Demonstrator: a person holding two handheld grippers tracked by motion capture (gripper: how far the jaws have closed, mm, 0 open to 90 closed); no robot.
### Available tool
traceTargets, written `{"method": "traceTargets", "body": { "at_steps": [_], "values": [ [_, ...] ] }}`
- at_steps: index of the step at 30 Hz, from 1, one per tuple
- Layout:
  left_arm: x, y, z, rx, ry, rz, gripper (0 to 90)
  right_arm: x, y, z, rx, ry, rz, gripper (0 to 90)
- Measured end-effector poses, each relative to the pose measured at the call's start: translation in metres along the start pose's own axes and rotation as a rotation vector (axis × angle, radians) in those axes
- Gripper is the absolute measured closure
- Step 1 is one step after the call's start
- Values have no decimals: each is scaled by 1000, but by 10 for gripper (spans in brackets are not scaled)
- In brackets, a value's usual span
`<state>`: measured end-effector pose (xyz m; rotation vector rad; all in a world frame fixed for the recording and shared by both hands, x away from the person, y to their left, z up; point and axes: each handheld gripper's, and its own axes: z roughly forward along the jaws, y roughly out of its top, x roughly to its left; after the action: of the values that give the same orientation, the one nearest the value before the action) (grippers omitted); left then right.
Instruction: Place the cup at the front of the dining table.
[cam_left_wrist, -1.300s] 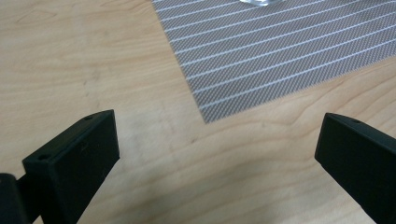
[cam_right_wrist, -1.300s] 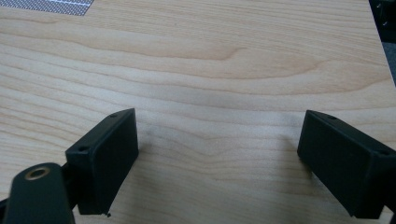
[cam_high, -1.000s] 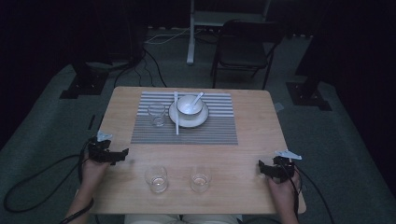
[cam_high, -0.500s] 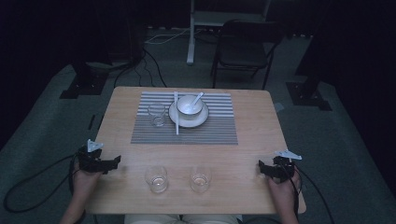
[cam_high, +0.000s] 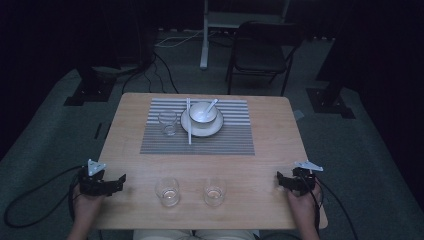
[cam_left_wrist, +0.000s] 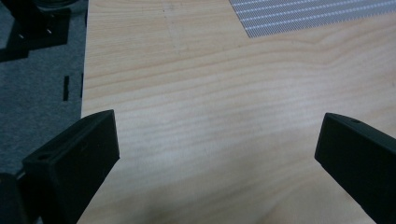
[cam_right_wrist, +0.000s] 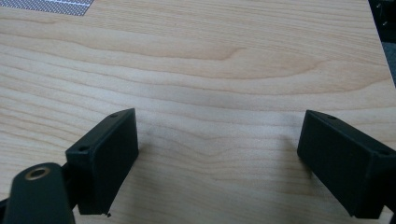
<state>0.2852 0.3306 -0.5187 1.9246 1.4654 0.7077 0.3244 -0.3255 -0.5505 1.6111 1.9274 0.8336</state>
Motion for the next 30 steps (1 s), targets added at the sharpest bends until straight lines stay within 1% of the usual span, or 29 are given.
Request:
{"method": "traceTargets", "body": {
  "at_steps": [4,5,6,7,9,12,13,14,15,17,19,21,23,25,28,30],
  "values": [
    [0,-8,-5,-13,15,-11,0,0,0,0,0,0,0,118],
    [-1,-9,-6,-14,32,-14,0,0,0,0,0,0,1,118],
    [-1,-11,-7,-17,39,-18,0,0,0,0,0,0,0,118],
    [-1,-12,-9,-23,38,-22,0,0,0,0,0,0,0,118],
    [-1,-15,-13,-26,52,-21,0,0,0,0,0,0,0,118],
    [-3,-20,-21,-32,51,-28,0,0,0,0,0,0,0,118],
    [-4,-22,-23,-28,48,-27,0,0,0,0,0,0,0,118],
    [-5,-24,-26,-28,55,-22,0,0,0,0,0,0,0,118],
    [-6,-27,-28,-38,61,-13,0,0,0,0,0,0,0,118],
    [-7,-31,-32,-52,87,0,0,0,0,0,0,0,-1,118],
    [-5,-34,-36,-62,81,-2,0,0,0,0,0,0,0,119],
    [-4,-37,-38,-62,104,-3,0,0,0,0,0,0,0,118],
    [-3,-39,-41,-70,99,-6,0,0,0,0,0,0,0,118],
    [-3,-42,-44,-59,108,6,0,0,0,0,0,0,0,118],
    [-3,-48,-50,-57,97,10,0,0,0,0,0,0,0,118],
    [-4,-54,-53,-61,81,14,0,0,0,0,0,0,0,118]
  ]
}}
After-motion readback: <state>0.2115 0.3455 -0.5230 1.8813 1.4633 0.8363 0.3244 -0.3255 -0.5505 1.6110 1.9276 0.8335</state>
